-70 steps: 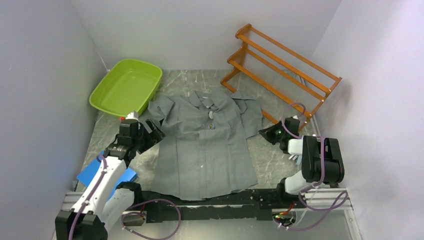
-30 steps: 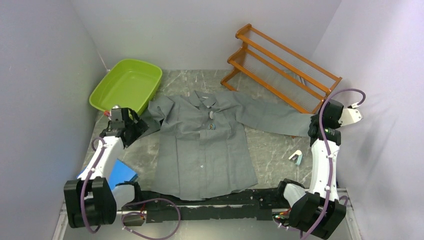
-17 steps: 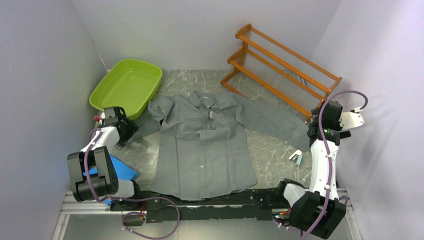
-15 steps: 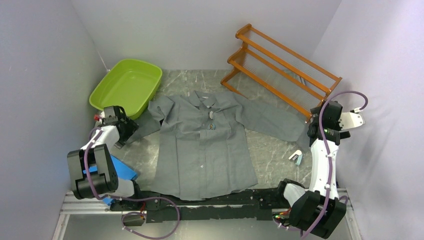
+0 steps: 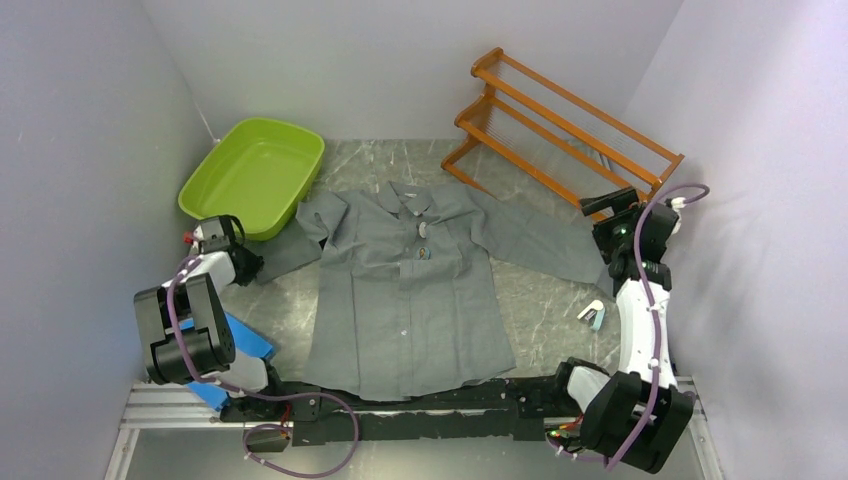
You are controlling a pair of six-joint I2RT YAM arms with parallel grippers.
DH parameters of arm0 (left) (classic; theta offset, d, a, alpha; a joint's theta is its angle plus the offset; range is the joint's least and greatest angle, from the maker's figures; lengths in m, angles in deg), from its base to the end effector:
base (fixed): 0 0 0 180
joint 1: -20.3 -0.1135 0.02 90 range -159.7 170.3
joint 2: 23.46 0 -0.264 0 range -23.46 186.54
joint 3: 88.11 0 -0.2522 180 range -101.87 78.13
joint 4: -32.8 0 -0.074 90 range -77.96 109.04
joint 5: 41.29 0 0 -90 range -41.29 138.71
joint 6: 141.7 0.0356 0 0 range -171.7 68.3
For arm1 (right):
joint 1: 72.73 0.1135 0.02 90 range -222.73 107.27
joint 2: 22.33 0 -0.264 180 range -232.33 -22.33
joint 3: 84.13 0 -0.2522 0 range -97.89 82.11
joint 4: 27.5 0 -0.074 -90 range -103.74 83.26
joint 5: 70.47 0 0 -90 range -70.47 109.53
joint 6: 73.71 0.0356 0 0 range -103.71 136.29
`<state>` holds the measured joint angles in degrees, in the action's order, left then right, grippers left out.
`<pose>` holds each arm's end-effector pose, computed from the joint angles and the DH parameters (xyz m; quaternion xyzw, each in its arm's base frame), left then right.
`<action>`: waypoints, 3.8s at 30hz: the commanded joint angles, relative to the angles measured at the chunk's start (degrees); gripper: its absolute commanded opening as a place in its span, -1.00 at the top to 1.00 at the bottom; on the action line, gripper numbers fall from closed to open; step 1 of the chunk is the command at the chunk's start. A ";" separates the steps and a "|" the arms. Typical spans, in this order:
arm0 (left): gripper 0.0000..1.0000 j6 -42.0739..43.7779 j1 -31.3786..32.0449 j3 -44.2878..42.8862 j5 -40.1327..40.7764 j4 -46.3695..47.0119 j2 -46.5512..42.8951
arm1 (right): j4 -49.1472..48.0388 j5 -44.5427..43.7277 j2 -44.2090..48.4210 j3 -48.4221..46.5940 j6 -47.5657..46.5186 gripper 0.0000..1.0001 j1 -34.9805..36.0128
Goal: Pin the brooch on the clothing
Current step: Flatten out the clothes at the center of the board.
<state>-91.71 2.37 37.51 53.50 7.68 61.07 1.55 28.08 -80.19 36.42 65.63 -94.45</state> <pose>0.2610 0.0876 0.1597 -0.4728 0.8282 -0.0180 0.3003 0.2143 -0.0797 0.2937 0.4638 0.7161 0.1854 0.4875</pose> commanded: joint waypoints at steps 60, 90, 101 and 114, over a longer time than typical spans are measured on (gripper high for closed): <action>-0.82 -0.23 -11.91 -12.75 45.70 -40.49 -43.95 | -11.86 9.05 -15.90 0.73 -23.70 -1.00 33.67; -0.85 9.41 24.56 -28.93 -23.00 -9.54 -4.03 | -15.01 24.75 -19.99 3.50 -23.85 -1.00 35.41; -0.32 18.03 44.24 -64.76 -5.61 -25.70 35.70 | -19.83 28.20 -13.12 17.96 -23.49 -1.00 37.17; -0.12 18.85 46.50 -68.63 2.59 -19.02 47.05 | -19.39 26.11 -10.49 24.12 -24.66 -1.00 38.00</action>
<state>-73.61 49.27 -30.84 53.24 -15.27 107.65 -15.59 54.53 -91.78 59.72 42.28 -56.83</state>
